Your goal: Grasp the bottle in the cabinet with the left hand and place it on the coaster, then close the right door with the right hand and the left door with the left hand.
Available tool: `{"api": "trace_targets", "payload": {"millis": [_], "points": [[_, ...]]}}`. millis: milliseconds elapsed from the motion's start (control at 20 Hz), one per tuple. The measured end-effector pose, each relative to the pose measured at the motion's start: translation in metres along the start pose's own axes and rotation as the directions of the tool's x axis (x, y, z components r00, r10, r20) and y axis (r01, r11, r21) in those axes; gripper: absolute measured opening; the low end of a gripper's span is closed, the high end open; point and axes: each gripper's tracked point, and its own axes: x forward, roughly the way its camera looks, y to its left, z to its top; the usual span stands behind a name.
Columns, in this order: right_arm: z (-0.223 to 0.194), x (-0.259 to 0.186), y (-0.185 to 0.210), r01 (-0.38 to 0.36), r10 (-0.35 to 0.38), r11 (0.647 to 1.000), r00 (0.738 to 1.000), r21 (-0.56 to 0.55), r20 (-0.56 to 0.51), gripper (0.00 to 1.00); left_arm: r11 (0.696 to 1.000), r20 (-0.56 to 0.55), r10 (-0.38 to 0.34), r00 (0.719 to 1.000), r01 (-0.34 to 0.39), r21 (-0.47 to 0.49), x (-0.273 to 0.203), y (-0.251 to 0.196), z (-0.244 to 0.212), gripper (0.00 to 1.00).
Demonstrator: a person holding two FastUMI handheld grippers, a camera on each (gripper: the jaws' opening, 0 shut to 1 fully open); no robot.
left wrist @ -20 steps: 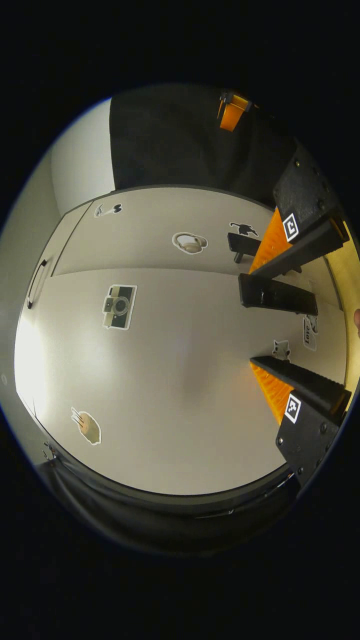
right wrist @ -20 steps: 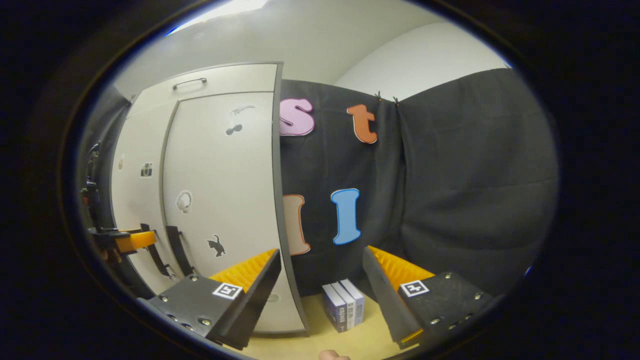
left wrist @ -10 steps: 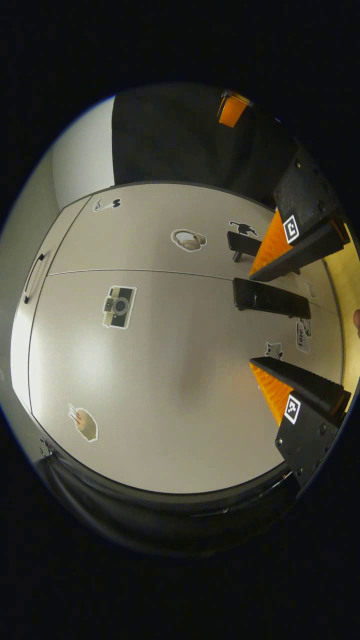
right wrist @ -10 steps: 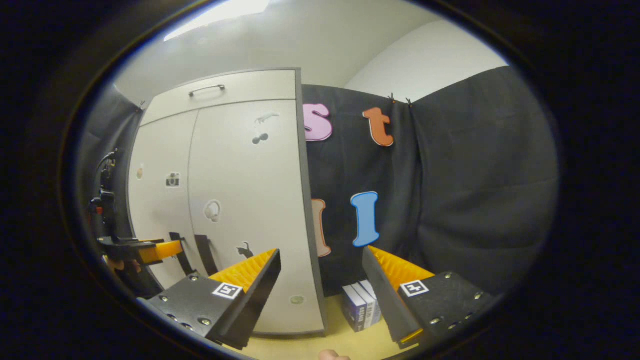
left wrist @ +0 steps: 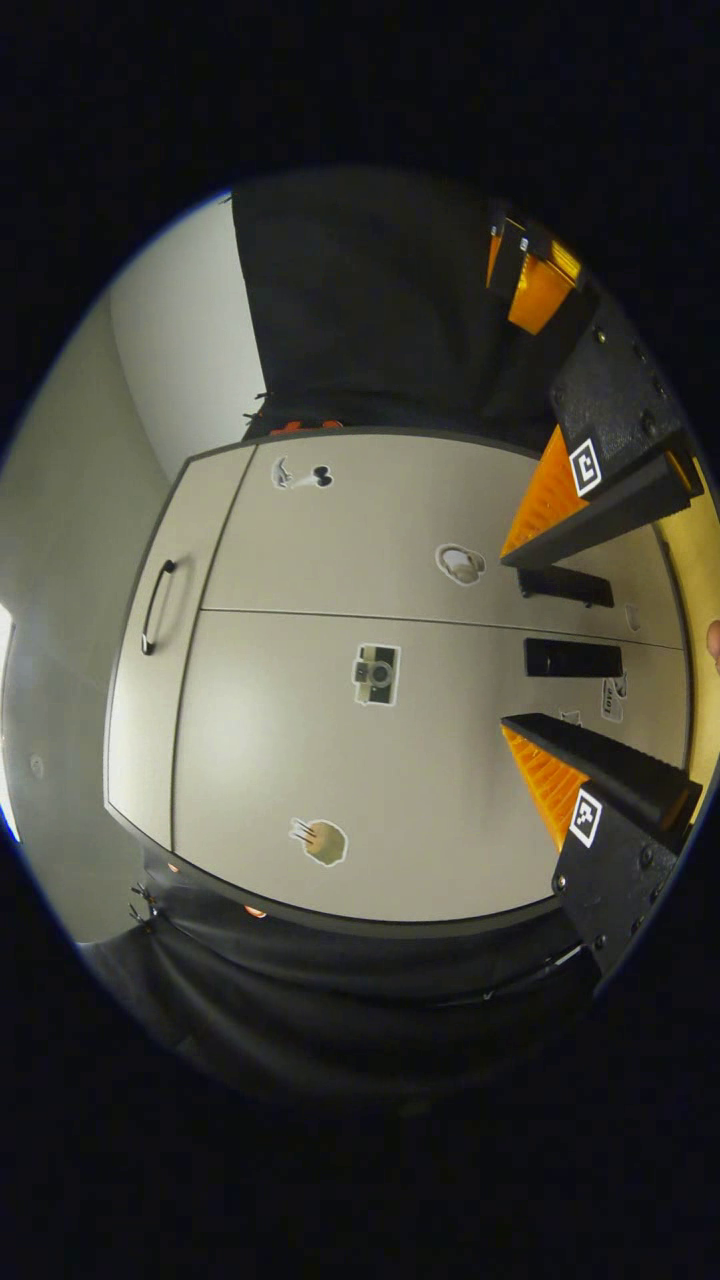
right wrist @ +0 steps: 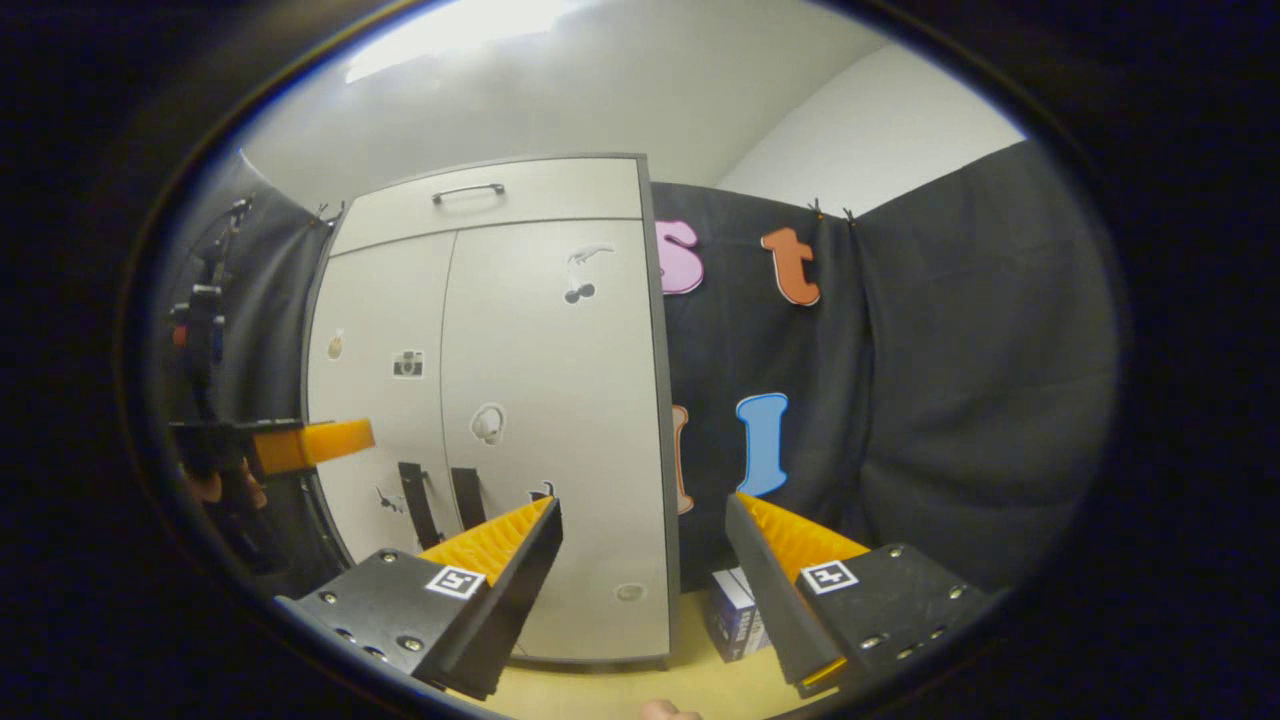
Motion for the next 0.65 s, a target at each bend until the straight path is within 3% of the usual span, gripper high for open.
{"api": "trace_targets", "payload": {"millis": [650], "points": [[0.006,-0.016,-0.009,0.012,-0.011,1.000,1.000,-0.015,0.026,0.99,0.998,-0.017,-0.048,0.999,0.049,0.036,-0.004,-0.023,-0.006,0.90]]}}
